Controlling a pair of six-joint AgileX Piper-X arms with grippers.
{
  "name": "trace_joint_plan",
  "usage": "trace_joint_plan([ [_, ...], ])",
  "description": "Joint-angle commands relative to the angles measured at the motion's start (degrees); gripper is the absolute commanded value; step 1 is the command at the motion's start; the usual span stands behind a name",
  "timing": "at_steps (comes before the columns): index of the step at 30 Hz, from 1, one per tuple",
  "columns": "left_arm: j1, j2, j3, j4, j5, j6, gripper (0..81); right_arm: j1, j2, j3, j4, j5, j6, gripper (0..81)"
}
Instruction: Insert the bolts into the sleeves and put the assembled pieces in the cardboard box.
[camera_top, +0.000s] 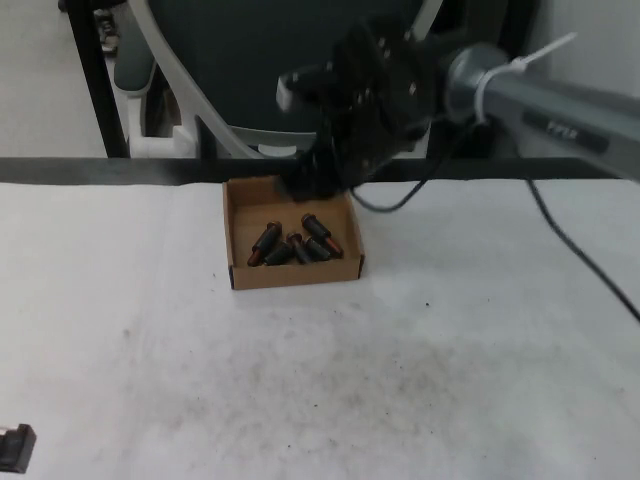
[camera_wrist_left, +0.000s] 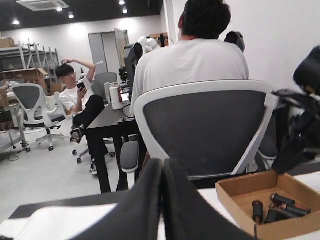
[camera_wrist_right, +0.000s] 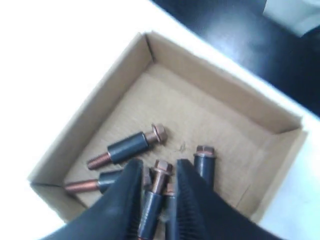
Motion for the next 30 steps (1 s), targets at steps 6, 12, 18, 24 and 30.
trace_joint_plan([
  [6,0.1,0.1,-0.4,1.3,-1.4,0.0,0.8,-0.3,-10.7,7.0,-2.1,-0.4,-1.3,0.0],
  [12,0.1,0.1,-0.4,1.1,-0.9,-1.2,0.8,-0.3,-23.5,24.7,-14.0,0.4,-1.3,0.3],
  [18,0.1,0.1,-0.4,1.1,1.3,-1.7,0.8,-0.3,-39.5,44.8,-25.4,3.9,-0.4,0.3],
  [24,0.1,0.1,-0.4,1.1,3.3,-1.7,0.8,-0.3,-58.6,62.1,-30.9,7.4,1.7,0.3],
  [30,0.1,0.1,-0.4,1.3,4.5,-3.2,0.8,-0.3,-82.6,75.8,-30.4,11.3,5.0,0.3],
])
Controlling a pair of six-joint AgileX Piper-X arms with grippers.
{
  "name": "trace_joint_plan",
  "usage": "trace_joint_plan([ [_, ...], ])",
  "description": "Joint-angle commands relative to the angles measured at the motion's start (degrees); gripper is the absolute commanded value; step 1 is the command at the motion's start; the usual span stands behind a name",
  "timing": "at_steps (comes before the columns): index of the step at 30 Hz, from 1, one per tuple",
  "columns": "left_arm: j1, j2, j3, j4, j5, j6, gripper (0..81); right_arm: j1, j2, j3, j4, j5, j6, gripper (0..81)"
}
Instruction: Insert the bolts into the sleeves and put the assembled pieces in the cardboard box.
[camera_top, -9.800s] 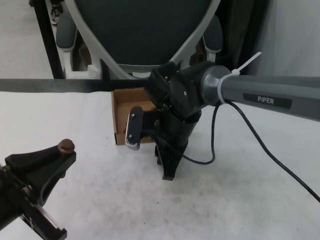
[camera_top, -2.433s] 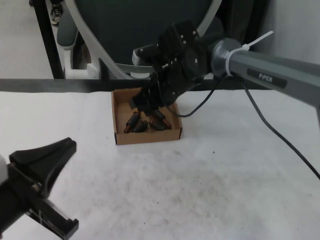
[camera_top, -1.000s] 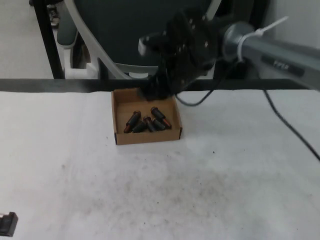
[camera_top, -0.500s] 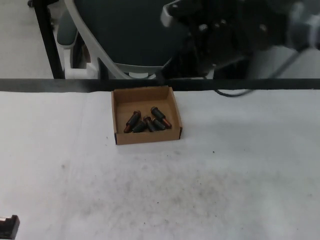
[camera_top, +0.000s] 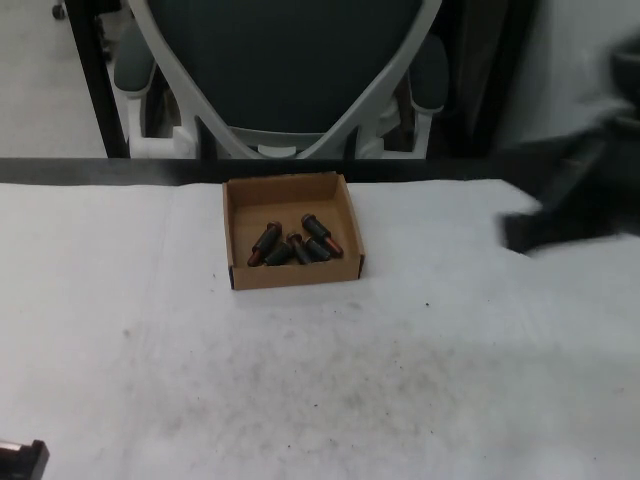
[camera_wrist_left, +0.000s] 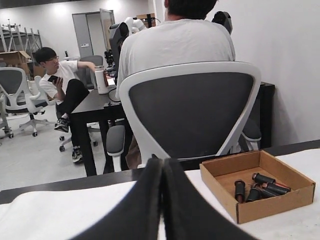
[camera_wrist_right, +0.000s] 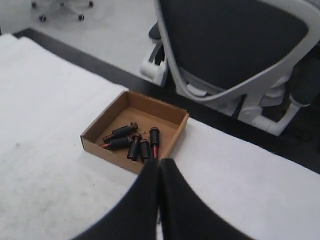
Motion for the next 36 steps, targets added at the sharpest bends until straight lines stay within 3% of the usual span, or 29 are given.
trace_joint_plan([
  [1,0.1,0.1,-0.4,0.0,2.3,-1.0,0.8,-0.3,-10.6,5.1,-0.2,1.6,1.9,0.3],
  [11,0.1,0.1,-0.4,5.6,7.4,-5.1,0.8,-0.3,-49.2,11.7,19.8,8.8,4.2,0.3],
  [17,0.1,0.1,-0.4,9.6,9.8,-7.9,0.8,-0.4,-50.8,9.2,35.0,8.6,5.1,0.3],
  [25,0.1,0.1,-0.4,16.1,10.7,-8.5,0.8,-0.4,-50.8,14.8,27.9,9.5,7.0,0.3],
  [36,0.1,0.1,-0.4,17.4,10.7,-8.5,0.8,-0.4,-50.8,28.9,4.6,12.8,9.5,0.3],
])
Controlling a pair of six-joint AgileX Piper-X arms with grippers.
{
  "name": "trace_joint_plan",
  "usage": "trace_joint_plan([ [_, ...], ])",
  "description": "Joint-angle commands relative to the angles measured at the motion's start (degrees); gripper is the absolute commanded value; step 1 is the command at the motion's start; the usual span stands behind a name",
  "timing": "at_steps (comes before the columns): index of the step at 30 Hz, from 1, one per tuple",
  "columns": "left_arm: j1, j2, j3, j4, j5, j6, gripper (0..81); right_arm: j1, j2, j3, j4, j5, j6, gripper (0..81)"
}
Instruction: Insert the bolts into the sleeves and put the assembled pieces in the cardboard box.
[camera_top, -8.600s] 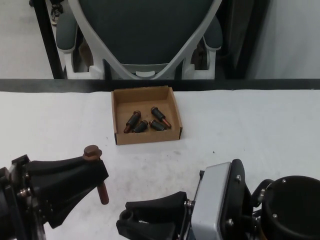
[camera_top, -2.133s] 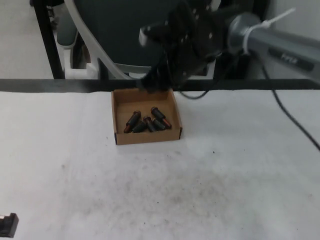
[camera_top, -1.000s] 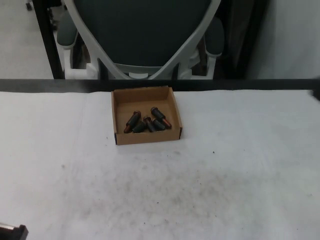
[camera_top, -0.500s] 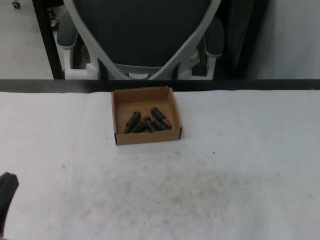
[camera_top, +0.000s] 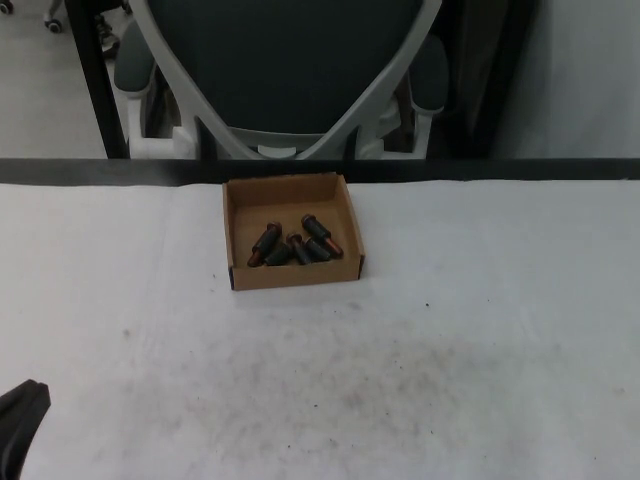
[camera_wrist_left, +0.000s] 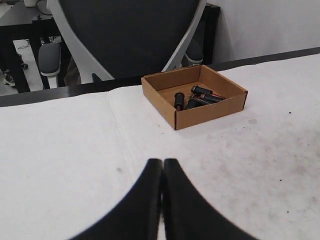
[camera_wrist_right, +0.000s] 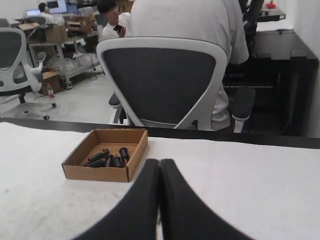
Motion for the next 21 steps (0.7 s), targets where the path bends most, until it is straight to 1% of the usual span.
trace_joint_plan([
  [1,0.1,0.0,-0.4,-0.1,0.2,-0.4,0.8,-0.3,0.5,3.0,-5.8,1.8,-0.8,0.3],
  [8,0.1,0.0,-0.4,-0.8,-0.3,1.2,0.8,-0.3,0.5,12.7,-17.3,2.0,-2.5,0.3],
  [10,0.1,0.0,-0.4,-3.1,-1.2,1.8,0.8,-0.3,0.5,12.7,-18.3,4.5,-3.2,0.3],
  [12,0.1,0.0,-0.4,-5.4,-3.1,2.1,0.8,-0.5,0.5,12.7,-17.2,9.5,-4.9,0.3],
  [14,0.9,0.0,-0.4,-5.8,-4.1,3.2,0.8,-1.0,0.5,12.7,-18.3,9.7,-5.1,0.3],
  [18,4.8,0.0,-0.4,-6.6,-3.5,2.1,0.8,-2.6,0.5,12.7,-22.8,8.5,-5.2,0.3],
  [21,10.5,0.0,-0.4,-6.6,1.2,-0.2,0.8,-5.0,0.5,12.7,-24.2,8.3,-4.0,0.3],
])
